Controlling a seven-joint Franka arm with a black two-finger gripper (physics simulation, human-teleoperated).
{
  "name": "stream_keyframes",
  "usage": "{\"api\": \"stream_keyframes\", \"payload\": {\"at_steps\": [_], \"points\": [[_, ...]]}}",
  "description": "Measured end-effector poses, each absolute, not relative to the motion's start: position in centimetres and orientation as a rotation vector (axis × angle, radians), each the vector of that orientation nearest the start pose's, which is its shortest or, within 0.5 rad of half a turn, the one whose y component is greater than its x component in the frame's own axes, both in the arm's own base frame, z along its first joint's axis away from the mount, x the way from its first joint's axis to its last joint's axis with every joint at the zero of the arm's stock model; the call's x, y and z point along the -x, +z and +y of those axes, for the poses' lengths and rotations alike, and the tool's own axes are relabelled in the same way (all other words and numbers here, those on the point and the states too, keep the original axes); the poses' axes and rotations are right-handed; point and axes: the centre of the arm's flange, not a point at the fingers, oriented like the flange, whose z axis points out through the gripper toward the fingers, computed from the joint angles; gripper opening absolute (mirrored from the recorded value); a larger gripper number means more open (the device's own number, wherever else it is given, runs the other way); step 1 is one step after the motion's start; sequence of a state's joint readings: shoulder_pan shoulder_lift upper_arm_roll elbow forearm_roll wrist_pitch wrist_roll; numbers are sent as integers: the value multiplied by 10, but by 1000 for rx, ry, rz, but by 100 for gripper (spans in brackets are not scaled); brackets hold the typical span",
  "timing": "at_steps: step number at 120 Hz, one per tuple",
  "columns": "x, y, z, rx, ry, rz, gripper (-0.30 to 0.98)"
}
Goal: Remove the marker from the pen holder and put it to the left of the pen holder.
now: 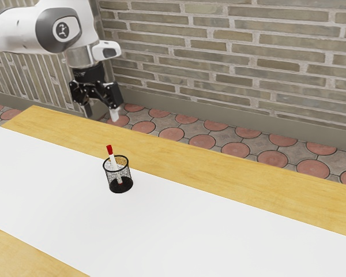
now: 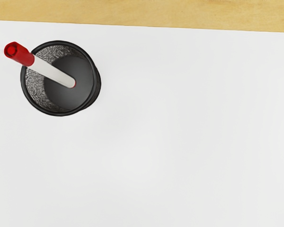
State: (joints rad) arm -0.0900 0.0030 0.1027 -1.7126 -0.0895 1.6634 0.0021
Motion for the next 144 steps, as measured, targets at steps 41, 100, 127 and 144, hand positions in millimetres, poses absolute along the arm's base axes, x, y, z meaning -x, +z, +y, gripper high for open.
{"api": "stream_keyframes", "payload": {"at_steps": [41,100,127,144], "points": [[-604,407,44,3248,491,-248,69],[-659,376,98,3248,266,-388,54],[-670,363,112,3247,242,-421,39],[-670,356,114,3252,249,-431,25]]}}
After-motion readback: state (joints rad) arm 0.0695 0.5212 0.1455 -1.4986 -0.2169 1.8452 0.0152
